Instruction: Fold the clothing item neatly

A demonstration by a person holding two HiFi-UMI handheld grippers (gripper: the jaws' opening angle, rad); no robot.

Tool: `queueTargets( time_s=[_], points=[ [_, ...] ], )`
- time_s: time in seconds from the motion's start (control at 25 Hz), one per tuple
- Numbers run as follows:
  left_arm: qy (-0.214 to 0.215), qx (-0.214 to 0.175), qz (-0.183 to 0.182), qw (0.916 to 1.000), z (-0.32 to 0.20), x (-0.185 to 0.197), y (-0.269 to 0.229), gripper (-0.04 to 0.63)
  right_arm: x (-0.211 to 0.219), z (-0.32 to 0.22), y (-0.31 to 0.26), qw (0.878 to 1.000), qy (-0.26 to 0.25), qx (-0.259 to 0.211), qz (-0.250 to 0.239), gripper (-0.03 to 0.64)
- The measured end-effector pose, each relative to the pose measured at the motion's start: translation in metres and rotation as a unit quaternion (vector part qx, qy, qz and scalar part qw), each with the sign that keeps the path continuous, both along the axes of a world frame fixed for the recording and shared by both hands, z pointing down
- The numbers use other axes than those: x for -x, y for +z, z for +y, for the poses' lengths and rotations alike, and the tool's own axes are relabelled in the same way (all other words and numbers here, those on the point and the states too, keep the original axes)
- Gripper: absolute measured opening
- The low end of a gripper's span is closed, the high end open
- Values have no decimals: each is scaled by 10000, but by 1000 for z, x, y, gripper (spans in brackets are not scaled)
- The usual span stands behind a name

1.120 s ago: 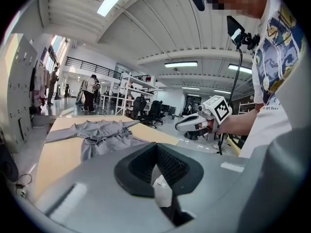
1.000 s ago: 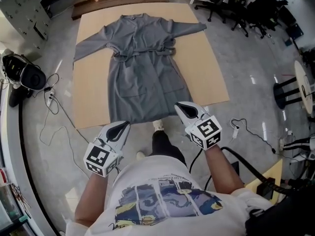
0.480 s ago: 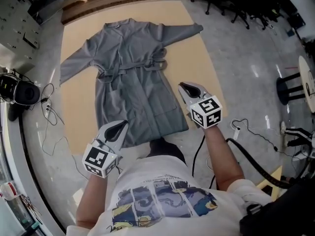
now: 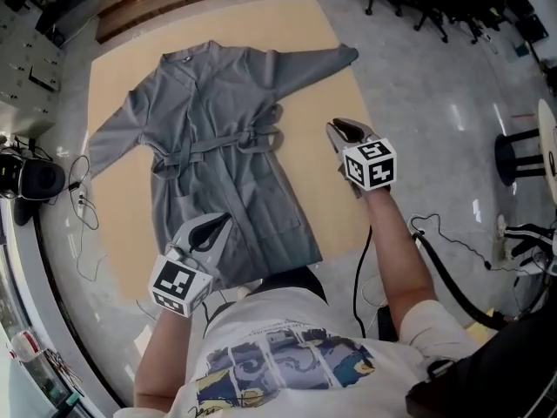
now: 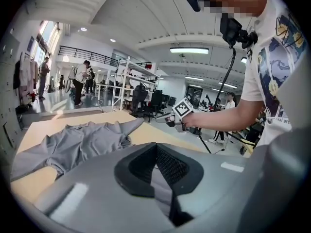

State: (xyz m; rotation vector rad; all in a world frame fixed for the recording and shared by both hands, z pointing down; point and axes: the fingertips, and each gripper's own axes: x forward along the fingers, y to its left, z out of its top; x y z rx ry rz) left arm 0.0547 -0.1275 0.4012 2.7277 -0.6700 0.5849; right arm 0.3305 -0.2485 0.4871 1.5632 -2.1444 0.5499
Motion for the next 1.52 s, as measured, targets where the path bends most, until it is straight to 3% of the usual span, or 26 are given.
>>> queueTargets(
  time_s=[0.32,0.96,1.28,1.52],
  points=[
    [44,138,-80,9999,-37,-39,10,6,-74,-86,39,9984,451,223,-266,83],
    [91,482,-278,9984,-92,-77,44,6,-209,-209,108,9891,1344,589,-139,101],
    [259,527,-305,9978,-103,-91,57,6,-238,-238,144,9760,1873,811,-761,147],
    [274,628,-304,9972,-105,-97,63,6,-253,-246,165,9527,2431,1001,-1525,152]
  ],
)
